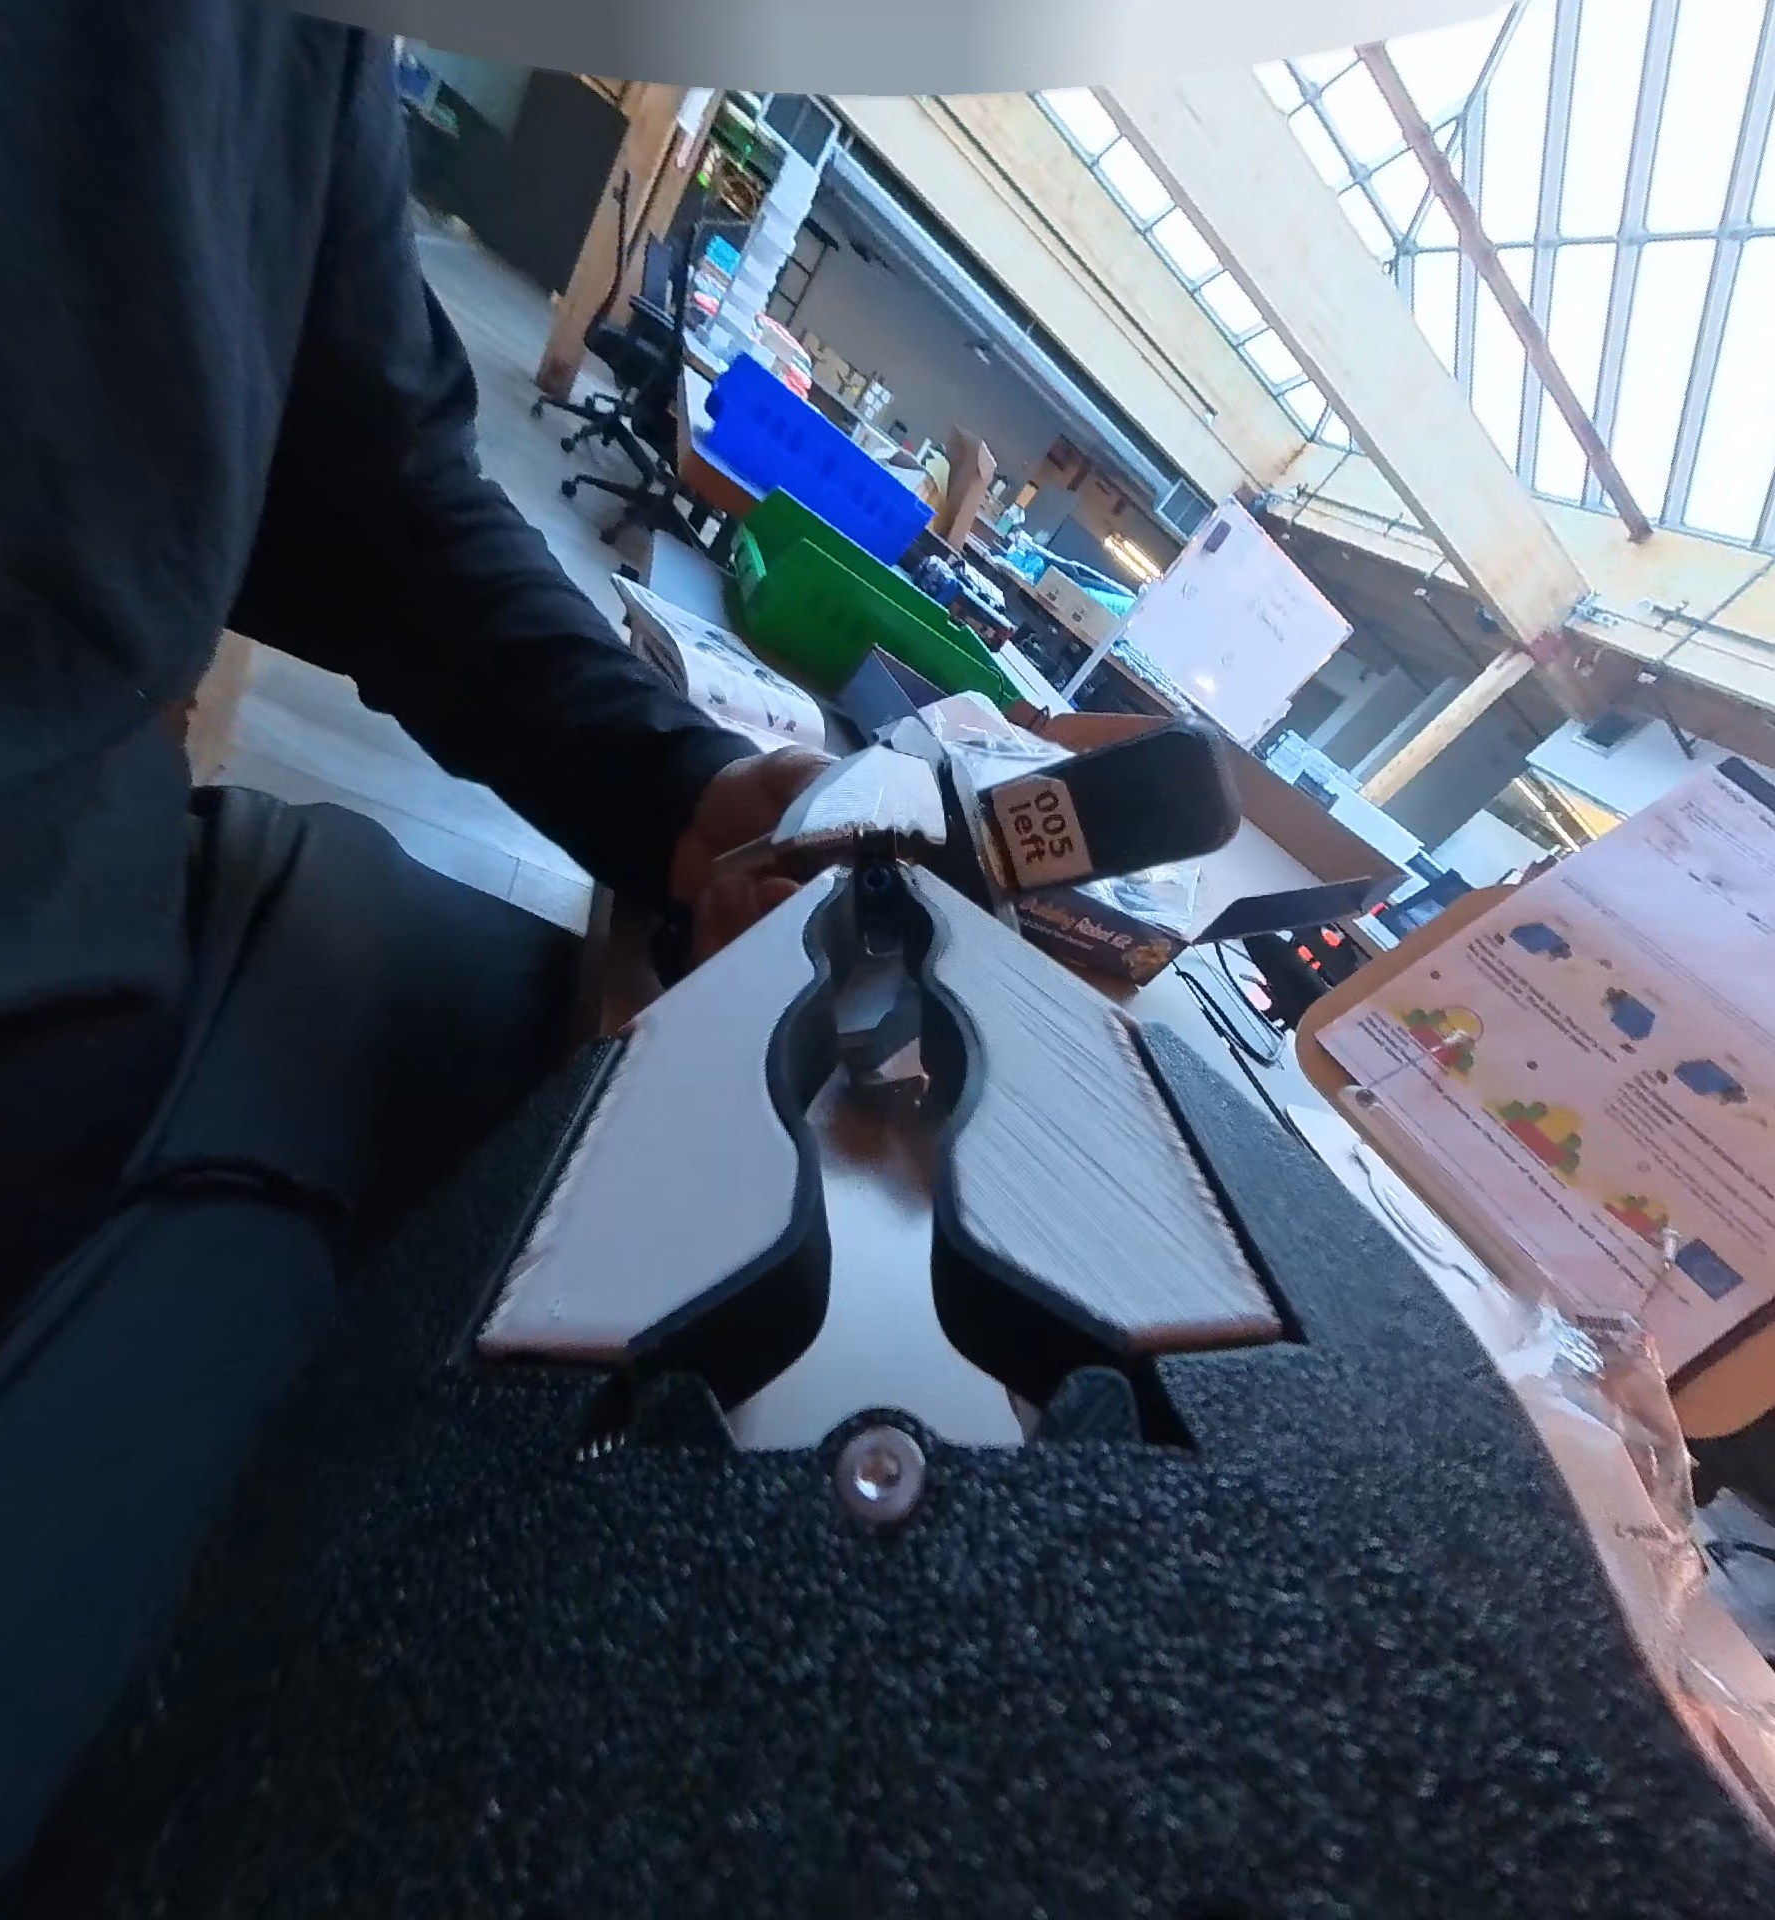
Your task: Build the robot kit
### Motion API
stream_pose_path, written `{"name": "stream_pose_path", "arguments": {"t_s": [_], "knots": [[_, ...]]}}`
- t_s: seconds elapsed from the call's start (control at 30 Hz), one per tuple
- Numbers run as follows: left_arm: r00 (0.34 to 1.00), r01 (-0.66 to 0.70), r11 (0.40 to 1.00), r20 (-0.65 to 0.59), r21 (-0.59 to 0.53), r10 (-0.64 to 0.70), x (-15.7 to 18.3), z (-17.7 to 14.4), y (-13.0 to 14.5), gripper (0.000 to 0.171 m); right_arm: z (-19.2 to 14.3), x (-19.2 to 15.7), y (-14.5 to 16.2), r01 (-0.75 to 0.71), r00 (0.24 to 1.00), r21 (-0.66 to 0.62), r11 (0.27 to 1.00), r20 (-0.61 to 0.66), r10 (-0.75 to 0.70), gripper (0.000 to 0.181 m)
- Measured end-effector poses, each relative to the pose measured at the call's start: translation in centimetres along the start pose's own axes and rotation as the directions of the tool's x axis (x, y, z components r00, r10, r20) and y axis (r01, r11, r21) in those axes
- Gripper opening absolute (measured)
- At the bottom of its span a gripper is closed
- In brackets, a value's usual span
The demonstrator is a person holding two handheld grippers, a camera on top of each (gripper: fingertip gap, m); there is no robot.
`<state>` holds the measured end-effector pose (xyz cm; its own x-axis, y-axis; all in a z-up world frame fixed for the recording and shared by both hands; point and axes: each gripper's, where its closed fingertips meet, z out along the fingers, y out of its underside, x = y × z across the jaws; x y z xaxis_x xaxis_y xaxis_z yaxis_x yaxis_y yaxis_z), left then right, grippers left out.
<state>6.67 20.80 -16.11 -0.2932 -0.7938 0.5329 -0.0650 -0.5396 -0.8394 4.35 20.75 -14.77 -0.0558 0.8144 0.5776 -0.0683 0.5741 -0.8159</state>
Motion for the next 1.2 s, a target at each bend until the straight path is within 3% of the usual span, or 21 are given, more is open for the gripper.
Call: {"name": "stream_pose_path", "arguments": {"t_s": [0.13,0.37,0.47,0.57,0.63,0.7,0.77,0.9,1.0,1.07,1.2], "knots": [[0.993,0.031,0.998,-0.118,0.048,-0.025,1.6,0.2,-0.4,0.03,0.5,-0.4,0.0,0.003,1.0,0.005,1.0,0.022,-0.004,0.007],[0.992,0.067,0.994,-0.109,0.089,-0.058,1.1,-0.1,-0.7,0.021,0.4,-0.1,0.2,0.006,1.0,-0.018,1.0,0.016,-0.006,0.007],[0.999,0.035,0.995,0.015,0.091,-0.036,-0.5,-0.4,-0.9,0.021,0.0,0.6,1.5,0.008,1.0,-0.086,0.996,-0.01,-0.009,0.008],[0.96,-0.086,0.995,0.273,0.055,0.068,-3.3,-1.4,-1.1,0.021,-0.6,1.1,2.9,-0.035,0.999,-0.15,0.988,-0.041,0.029,0.02],[0.879,-0.183,0.983,0.445,-0.018,0.172,-5.0,-2.5,-1.2,0.021,-1.2,1.5,3.6,-0.115,0.992,-0.18,0.977,-0.067,0.104,0.023],[0.74,-0.286,0.945,0.591,-0.158,0.323,-6.5,-3.6,-1.1,0.021,-1.6,2.3,4.5,-0.224,0.972,-0.209,0.952,-0.118,0.202,0.023],[0.58,-0.361,0.877,0.659,-0.318,0.478,-7.4,-4.3,-0.9,0.021,-2.1,3.2,5.3,-0.33,0.937,-0.217,0.919,-0.191,0.292,0.02],[0.294,-0.419,0.742,0.695,-0.523,0.656,-8.4,-4.9,-1.2,0.022,-2.4,4.0,6.8,-0.534,0.831,-0.196,0.823,-0.298,0.469,0.017],[0.125,-0.418,0.662,0.682,-0.622,0.721,-8.7,-5.2,-1.4,0.021,-2.4,3.7,7.8,-0.698,0.706,-0.193,0.69,-0.351,0.615,0.011],[0.038,-0.426,0.606,0.656,-0.672,0.754,-8.5,-5.1,-1.6,0.021,-2.6,3.9,8.5,-0.762,0.637,-0.192,0.619,-0.395,0.662,0.01],[-0.057,-0.434,0.53,0.609,-0.729,0.791,-8.2,-4.6,-1.6,0.021,-2.3,4.5,8.0,-0.796,0.589,-0.134,0.59,-0.397,0.704,0.013]]}}
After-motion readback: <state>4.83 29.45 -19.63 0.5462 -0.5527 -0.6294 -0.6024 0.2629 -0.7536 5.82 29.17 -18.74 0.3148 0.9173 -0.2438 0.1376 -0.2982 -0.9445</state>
